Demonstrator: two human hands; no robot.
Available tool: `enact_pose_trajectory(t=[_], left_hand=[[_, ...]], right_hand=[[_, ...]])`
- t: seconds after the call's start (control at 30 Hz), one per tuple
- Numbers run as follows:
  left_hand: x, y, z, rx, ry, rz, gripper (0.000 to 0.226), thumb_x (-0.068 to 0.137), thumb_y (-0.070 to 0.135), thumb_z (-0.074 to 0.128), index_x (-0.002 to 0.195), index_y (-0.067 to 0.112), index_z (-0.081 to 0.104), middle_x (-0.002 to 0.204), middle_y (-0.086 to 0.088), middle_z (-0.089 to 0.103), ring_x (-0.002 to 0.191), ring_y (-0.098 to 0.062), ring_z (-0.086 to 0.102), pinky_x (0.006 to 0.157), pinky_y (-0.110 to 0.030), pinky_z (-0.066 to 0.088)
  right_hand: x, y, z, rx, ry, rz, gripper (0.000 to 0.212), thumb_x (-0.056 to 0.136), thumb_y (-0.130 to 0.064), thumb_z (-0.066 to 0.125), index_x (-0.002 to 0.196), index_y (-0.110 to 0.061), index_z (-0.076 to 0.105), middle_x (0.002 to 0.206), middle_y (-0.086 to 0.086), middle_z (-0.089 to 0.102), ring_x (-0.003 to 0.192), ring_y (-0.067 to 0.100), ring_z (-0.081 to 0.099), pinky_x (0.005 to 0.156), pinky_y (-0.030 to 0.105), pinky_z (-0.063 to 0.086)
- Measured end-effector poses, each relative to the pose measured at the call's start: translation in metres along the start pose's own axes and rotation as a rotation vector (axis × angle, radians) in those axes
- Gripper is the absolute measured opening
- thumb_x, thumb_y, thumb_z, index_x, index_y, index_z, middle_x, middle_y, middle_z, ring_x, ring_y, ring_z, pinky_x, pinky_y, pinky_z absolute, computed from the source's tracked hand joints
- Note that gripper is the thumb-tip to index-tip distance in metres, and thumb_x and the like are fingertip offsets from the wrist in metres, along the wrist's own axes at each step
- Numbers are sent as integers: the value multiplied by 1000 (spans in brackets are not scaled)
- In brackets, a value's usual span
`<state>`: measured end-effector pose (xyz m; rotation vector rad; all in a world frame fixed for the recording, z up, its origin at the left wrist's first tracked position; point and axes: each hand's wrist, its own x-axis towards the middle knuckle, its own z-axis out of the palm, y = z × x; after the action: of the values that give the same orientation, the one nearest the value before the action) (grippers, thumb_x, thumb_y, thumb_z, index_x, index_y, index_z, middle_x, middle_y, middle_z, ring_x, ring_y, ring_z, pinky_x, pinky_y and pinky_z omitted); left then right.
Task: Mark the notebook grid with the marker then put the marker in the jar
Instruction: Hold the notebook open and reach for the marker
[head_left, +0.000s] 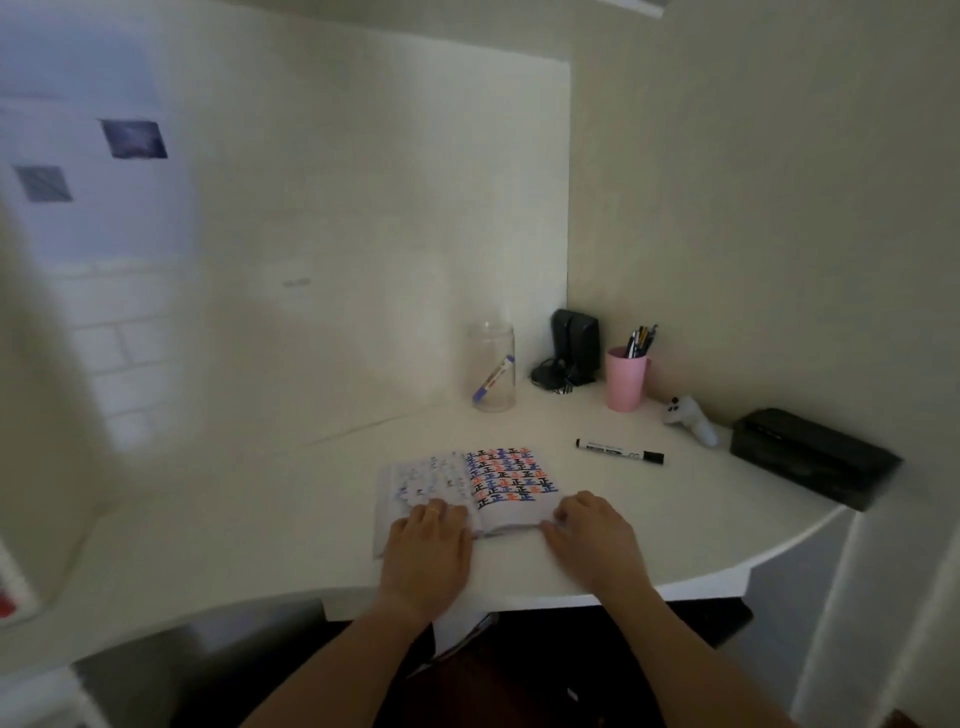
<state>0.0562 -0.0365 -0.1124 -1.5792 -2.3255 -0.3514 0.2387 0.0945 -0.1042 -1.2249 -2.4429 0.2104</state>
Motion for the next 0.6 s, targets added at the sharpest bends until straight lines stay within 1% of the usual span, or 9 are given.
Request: enact_pose_trajectory(t=[0.07,0.13,0.2,0.27,0.37,0.43,0.5,0.53,0.6], left_hand=[[2,-4,-4,-11,23,80,35,93,42,37,111,22,60,113,-10,65,96,-32,62,74,-44,50],[9,-9,-5,-60,2,133,39,93,46,42,122,25,57,128,-10,62,114,-32,57,86,-47,50],[23,-15,-5,-96,-75,205,50,92,55,41,134,30,50,145,-9,52,133,-31,46,102,-50,43],[43,-20,-3,-78,-193,243,62,88,71,34,140,38,41,154,-4,42,142,-27,34,110,-52,35],[77,-27,-1,-90,-332,144,83,73,93,19,140,47,34,159,6,31,144,-21,26,109,-57,30],[99,-32,5,-76,-326,122,88,68,95,9,138,49,36,156,7,33,141,-22,28,106,-57,32],[121,-36,12,-35,-301,136,81,72,88,10,135,48,41,150,5,39,134,-24,33,100,-55,38],[133,-38,15,-21,-300,141,76,75,85,14,133,46,44,146,4,43,130,-25,36,98,-53,40],[155,-39,24,9,-305,165,67,81,81,23,130,42,46,135,-1,48,122,-25,41,95,-49,43]], right_hand=[[1,0,3,-5,12,-5,37,95,-46,51,110,-17,67,113,3,66,108,22,61,86,32,49],[5,0,6,-18,23,-36,35,94,-46,51,110,-17,66,113,4,64,107,23,59,86,33,48],[11,4,8,-48,14,-79,34,93,-48,50,110,-21,63,113,1,61,107,22,56,85,31,46],[23,12,6,-52,-3,-118,33,91,-53,51,105,-26,65,111,-4,60,106,17,55,83,29,44],[54,30,0,-54,92,-135,29,94,-45,54,97,-24,74,110,-5,66,105,17,59,81,29,48],[81,39,-1,-104,133,-83,27,96,-36,54,111,-23,73,120,-2,68,112,21,59,89,33,50],[108,45,0,-213,105,-1,36,97,-26,52,131,-22,62,133,2,62,120,25,55,95,36,48],[121,48,0,-286,75,36,42,96,-22,50,137,-21,56,137,4,59,122,26,54,95,37,47],[143,50,-2,-428,2,110,48,93,-19,50,141,-19,48,137,8,55,121,29,53,95,39,46]])
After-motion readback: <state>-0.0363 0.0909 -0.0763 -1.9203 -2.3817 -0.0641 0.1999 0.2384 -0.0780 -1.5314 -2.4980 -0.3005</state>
